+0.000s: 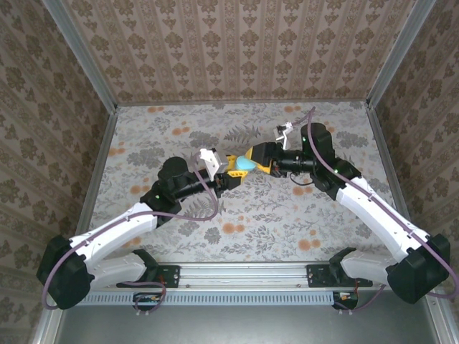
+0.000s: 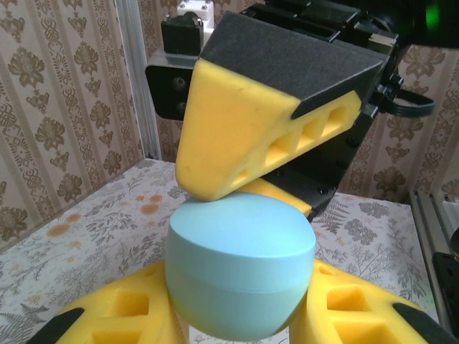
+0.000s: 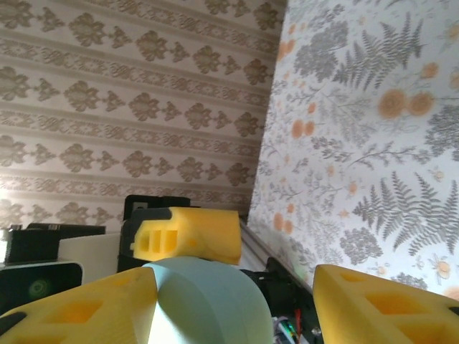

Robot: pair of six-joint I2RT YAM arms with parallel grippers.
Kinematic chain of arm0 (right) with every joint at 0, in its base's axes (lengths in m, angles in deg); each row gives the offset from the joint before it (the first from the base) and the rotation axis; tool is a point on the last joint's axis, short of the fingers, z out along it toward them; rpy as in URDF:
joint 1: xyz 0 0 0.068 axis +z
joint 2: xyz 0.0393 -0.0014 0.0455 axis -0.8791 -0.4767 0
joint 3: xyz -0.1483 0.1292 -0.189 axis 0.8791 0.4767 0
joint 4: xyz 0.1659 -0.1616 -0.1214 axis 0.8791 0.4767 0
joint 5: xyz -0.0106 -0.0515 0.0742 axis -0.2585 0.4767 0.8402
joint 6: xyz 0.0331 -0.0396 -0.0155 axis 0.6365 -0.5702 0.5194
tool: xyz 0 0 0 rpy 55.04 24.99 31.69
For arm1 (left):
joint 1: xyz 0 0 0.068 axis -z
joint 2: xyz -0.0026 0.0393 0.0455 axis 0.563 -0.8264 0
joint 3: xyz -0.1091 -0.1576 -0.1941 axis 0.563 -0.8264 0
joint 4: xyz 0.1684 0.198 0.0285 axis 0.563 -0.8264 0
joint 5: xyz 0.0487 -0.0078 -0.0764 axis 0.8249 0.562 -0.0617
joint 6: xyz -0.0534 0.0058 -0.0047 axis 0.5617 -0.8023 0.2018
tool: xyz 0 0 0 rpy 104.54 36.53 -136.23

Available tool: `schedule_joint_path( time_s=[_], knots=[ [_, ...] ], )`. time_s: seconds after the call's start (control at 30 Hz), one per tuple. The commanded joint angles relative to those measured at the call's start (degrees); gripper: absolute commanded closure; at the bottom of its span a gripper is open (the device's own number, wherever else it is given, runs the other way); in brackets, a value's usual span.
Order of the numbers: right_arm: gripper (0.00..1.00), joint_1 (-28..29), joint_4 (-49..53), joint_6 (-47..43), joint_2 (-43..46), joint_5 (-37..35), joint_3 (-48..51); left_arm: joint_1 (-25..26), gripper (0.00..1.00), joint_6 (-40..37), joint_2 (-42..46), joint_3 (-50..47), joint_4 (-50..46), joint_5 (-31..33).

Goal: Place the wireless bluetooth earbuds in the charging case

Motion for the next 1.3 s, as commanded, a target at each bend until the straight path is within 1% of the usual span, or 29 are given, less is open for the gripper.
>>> schedule_joint_path(
  time_s=[0.0,0.13,0.3,0.57,0.63,0.67,0.73,0.8,0.83,0.87,0.93,1.03,1.07,1.13,1.27],
  knots=[
    [0.38,-0.1,-11.6,7.3,-0.5,6.2,2.2,0.0,0.71,2.4,-0.6,1.5,5.0,-0.3],
    [0.39,-0.1,-18.8,12.5,-1.2,8.8,4.1,0.0,0.70,3.8,-1.0,1.1,7.8,1.0],
    [0.46,-0.2,-23.1,15.3,-1.2,10.1,5.6,-0.2,0.70,4.9,-1.4,0.9,9.6,1.4],
    [0.63,-0.4,-24.7,16.3,-0.7,9.6,6.8,-0.4,0.69,4.9,-1.3,0.6,9.3,1.8],
    [0.69,-0.5,-24.7,16.2,-0.5,8.9,7.1,-0.4,0.68,4.5,-1.5,0.8,8.4,2.2],
    [0.70,-0.5,-24.6,16.1,-0.4,8.6,7.4,-0.5,0.67,4.1,-1.5,0.9,7.7,2.3],
    [0.73,-0.8,-24.0,15.4,0.1,7.1,7.9,-0.4,0.63,3.4,-1.7,1.5,5.7,2.4],
    [0.74,-0.9,-22.8,14.0,0.8,5.2,8.5,-0.3,0.61,2.9,-1.7,1.9,3.6,2.6],
    [0.75,-1.0,-22.5,13.4,1.2,4.1,9.0,-0.4,0.59,2.7,-1.6,2.0,2.3,2.8],
    [0.75,-1.1,-22.1,13.0,1.5,3.3,9.3,-0.3,0.55,2.5,-1.4,2.2,1.3,3.2],
    [0.76,-1.6,-21.4,12.3,2.2,1.6,10.0,-0.4,0.43,2.1,-1.0,1.9,-0.5,3.9],
    [0.76,-2.3,-18.3,10.7,3.4,-1.3,10.7,-0.4,0.30,2.1,-0.6,0.5,-1.1,4.9],
    [0.76,-2.4,-17.7,10.3,3.9,-2.5,11.2,-0.4,0.28,2.2,-0.5,0.0,-1.1,5.5],
    [0.76,-2.8,-16.9,9.3,5.2,-5.3,12.5,-0.4,0.24,2.3,0.0,-0.6,-1.3,6.8],
    [0.76,-3.6,-13.1,7.3,7.8,-12.4,15.5,-0.4,0.21,1.8,1.7,-1.2,-2.5,9.5]
  ],
)
